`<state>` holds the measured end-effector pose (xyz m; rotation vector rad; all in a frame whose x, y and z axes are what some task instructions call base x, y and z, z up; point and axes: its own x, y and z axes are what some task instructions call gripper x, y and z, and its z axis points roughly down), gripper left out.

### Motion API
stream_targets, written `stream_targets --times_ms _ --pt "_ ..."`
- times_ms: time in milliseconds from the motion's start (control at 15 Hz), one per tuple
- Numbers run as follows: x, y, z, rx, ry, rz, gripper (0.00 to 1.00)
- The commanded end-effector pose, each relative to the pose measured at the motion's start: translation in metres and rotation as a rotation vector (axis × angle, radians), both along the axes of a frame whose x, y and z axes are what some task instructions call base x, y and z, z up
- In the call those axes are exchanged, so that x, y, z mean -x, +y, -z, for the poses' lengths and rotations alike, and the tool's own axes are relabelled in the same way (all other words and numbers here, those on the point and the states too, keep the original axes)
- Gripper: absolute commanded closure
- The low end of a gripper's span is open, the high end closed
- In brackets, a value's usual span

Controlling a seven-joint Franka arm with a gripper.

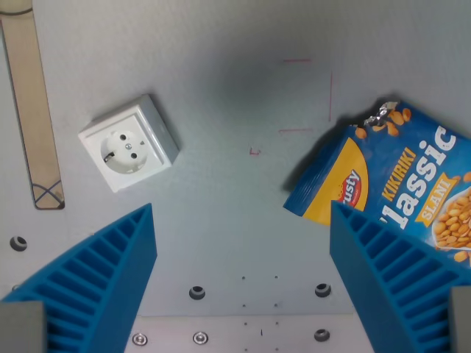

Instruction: Rotate around base negative y

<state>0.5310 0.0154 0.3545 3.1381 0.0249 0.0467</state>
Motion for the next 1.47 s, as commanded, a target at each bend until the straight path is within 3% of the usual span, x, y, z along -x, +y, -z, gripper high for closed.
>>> stream_targets --times_ms 67,1467 --pt "0.0084 -0.0003 0.0003 0.001 -0.179 0.000 0.00" --pt "0.0084 -0.0003 0.0003 0.001 -0.459 -0.001 0.00"
